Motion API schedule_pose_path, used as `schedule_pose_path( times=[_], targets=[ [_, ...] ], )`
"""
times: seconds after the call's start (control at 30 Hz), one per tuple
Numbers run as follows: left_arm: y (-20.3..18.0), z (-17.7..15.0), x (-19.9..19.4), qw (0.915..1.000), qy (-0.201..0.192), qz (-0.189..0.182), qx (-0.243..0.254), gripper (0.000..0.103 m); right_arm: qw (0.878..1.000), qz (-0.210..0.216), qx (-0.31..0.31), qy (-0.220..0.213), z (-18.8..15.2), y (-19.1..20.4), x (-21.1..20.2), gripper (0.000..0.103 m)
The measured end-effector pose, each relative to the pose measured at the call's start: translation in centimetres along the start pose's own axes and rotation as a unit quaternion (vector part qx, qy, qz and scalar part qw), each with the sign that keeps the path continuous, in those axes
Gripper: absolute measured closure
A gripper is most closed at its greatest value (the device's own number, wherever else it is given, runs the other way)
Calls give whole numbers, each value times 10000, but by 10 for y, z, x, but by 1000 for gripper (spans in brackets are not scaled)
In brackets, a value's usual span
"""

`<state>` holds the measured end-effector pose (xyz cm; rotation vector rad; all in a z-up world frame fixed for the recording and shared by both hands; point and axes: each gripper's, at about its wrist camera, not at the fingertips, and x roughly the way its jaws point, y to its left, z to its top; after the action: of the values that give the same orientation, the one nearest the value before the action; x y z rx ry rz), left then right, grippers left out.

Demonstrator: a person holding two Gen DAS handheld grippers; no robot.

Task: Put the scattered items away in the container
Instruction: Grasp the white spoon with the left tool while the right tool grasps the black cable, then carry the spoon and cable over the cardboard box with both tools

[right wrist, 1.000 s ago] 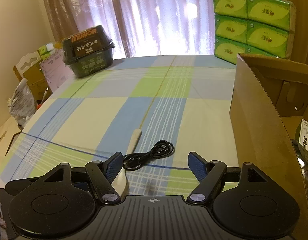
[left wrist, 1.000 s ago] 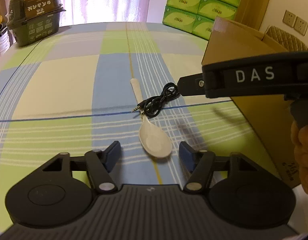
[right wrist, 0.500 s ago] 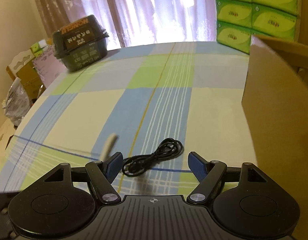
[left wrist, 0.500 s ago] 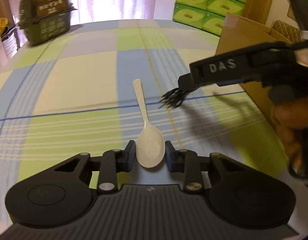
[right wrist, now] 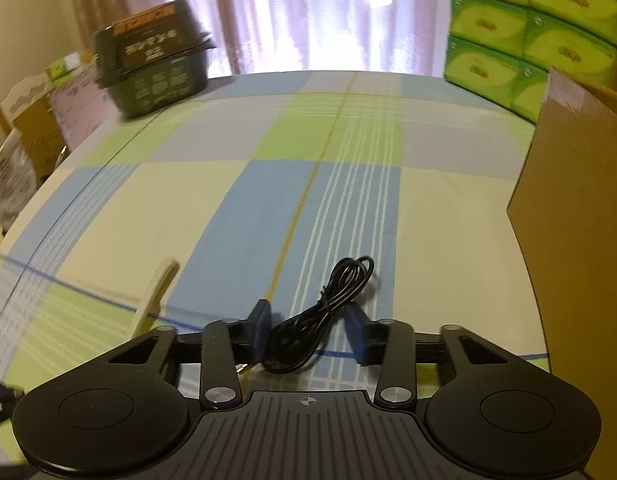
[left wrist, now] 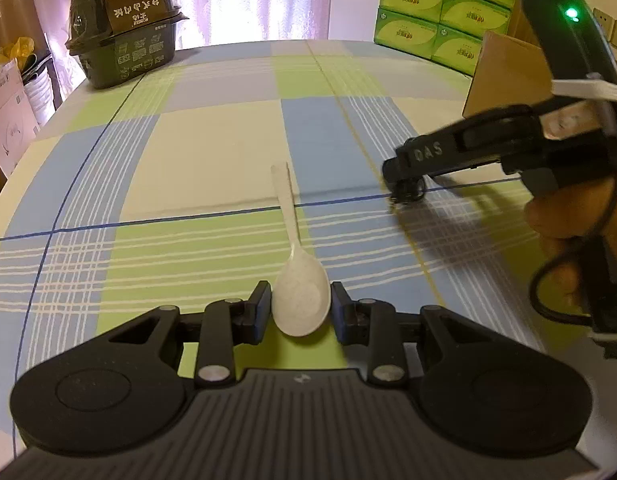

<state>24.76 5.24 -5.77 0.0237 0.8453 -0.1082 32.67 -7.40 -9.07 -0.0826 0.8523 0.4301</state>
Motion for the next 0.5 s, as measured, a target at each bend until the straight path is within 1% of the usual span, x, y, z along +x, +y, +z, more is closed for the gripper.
schedule_pose_path(
  times=[0.07,0.1,0.13,0.17,0.3,0.5],
  targets=[
    [0,0,0,10000,-4,6,25,77,10000,14,-93,9,-3,1,-3,70],
    [1,0,0,10000,-2,4,30,77,9998,29,-172,21,-4,2,-4,75],
    [1,0,1,10000,3,-1,32,77,9997,58,-248,44,-6,3,-6,77],
    [1,0,1,10000,11,-9,31,77,9995,90,-301,71,-7,4,-7,82],
    [1,-1,-1,9999,77,-43,61,77,9988,151,-445,158,-18,7,-18,84],
    [-4,-10,-14,9997,194,-113,120,77,9974,318,-581,286,-54,14,-53,84]
  ],
)
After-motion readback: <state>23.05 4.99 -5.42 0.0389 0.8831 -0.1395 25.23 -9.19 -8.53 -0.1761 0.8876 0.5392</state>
